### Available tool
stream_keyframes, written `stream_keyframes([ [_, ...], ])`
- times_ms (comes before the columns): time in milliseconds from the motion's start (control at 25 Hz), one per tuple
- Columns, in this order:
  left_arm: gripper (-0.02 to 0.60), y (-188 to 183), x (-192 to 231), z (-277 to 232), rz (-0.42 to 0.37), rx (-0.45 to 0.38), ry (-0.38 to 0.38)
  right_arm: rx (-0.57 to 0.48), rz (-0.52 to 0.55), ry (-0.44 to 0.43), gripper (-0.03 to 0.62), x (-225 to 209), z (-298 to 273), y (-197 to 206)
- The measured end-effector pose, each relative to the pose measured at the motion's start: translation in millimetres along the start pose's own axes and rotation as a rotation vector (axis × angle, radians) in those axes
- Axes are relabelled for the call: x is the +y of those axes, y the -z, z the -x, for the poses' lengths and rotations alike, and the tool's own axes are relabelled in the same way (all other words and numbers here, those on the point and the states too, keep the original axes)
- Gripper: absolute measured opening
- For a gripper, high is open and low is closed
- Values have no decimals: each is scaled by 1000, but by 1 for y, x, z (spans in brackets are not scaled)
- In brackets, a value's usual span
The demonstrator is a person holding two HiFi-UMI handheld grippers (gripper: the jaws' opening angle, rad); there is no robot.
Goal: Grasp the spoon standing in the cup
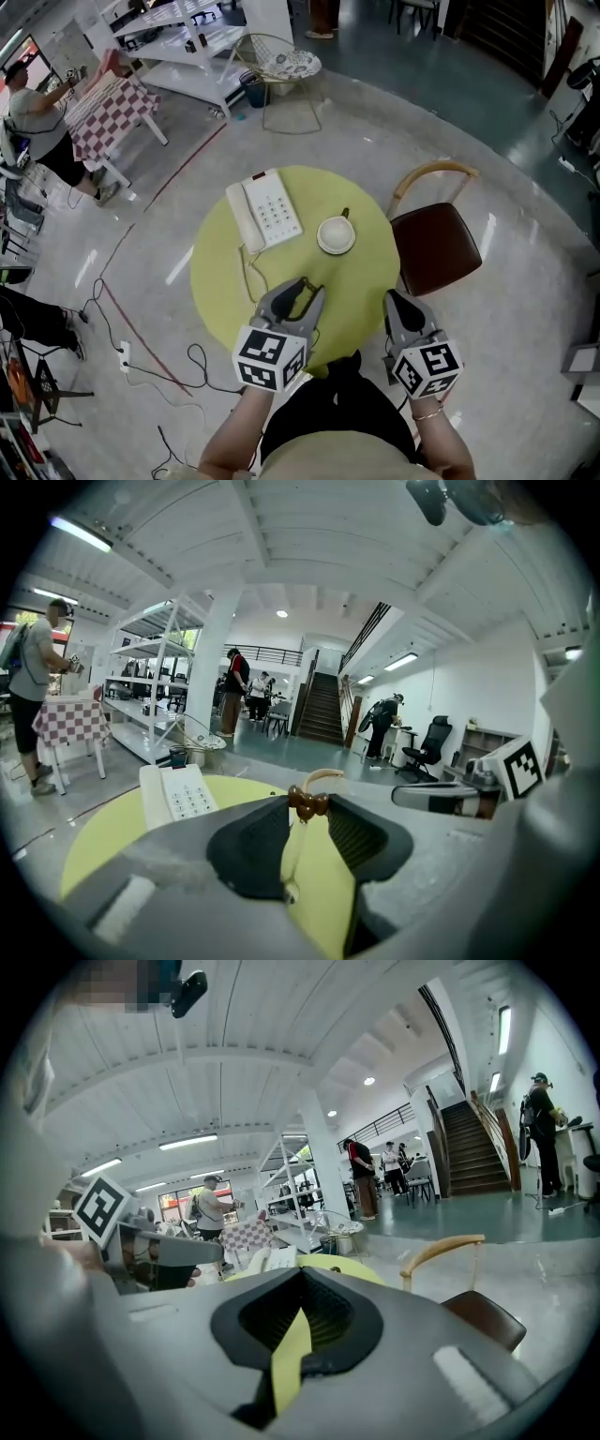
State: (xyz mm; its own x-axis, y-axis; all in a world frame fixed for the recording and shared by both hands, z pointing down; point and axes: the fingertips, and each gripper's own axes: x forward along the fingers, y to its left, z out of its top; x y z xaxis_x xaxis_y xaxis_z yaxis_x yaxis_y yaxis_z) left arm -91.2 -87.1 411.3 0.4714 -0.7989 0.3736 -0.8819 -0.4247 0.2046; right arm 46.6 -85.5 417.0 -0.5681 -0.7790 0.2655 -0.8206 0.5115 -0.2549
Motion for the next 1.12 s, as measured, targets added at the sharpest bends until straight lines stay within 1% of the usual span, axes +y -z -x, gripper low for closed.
stream_keyframes([
  [160,140,5,-4,6,6,-2,6,4,21,-10,-2,7,4,-1],
  [280,140,4,-10,10,4,-11,13,11,50,-4,-3,10,8,-3],
  [440,140,3,-12,14,1,-21,13,3,62,2,-3,13,12,-3],
  [1120,140,5,-23,31,-8,-37,22,-15,72,8,-3,25,30,0],
])
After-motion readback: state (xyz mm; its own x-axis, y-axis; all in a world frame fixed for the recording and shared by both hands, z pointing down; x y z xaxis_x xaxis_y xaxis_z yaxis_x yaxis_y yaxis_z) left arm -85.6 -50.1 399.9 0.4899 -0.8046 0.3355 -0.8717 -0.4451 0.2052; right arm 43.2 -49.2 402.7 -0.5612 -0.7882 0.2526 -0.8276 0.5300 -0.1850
